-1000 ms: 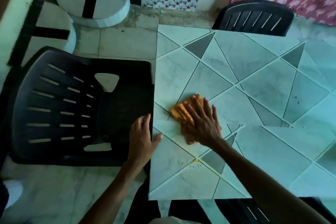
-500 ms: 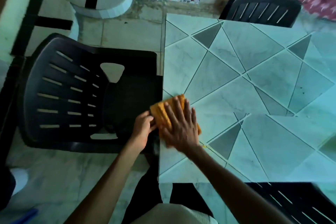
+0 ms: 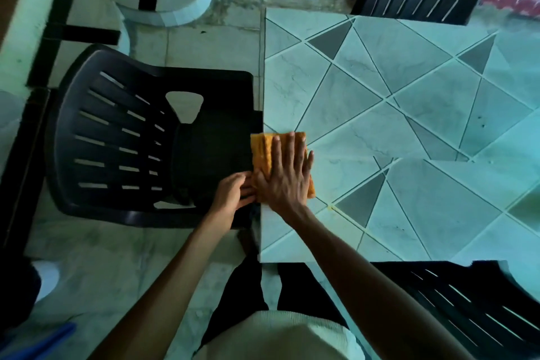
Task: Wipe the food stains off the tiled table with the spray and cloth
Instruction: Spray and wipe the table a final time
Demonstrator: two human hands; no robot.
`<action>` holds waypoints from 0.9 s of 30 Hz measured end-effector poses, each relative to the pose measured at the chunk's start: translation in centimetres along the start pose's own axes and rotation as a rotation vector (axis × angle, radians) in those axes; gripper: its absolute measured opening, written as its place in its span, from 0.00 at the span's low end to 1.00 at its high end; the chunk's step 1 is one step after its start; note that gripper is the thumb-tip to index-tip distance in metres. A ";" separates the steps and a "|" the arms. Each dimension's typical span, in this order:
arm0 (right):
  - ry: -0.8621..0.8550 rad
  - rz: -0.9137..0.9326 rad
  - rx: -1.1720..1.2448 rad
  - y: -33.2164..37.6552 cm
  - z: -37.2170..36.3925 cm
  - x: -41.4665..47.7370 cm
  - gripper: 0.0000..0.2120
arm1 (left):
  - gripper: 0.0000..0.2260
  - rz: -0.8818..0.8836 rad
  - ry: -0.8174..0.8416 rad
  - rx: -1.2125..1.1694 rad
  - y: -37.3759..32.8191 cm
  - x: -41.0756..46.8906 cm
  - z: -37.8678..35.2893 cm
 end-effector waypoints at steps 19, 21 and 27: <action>0.122 0.275 -0.028 -1.0 -1.8 -10.9 0.37 | 0.13 -0.241 -0.361 0.298 2.4 -2.8 1.0; 0.155 0.443 -0.046 -1.8 -1.9 -13.5 0.39 | 0.16 -0.323 -0.441 0.396 1.3 -3.8 0.8; 0.128 0.473 -0.082 -14.5 0.8 -18.8 0.36 | 0.25 -0.729 -0.275 1.040 -1.8 -4.2 -6.9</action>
Point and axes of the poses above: each hand's wrist, its own x-axis towards the middle knuckle, its own z-axis out of the back of the hand, y = z × x, the point moved 10 cm from there along x, towards the middle knuckle, and after that the axes turned 6 degrees about x, right-handed, at the moved point
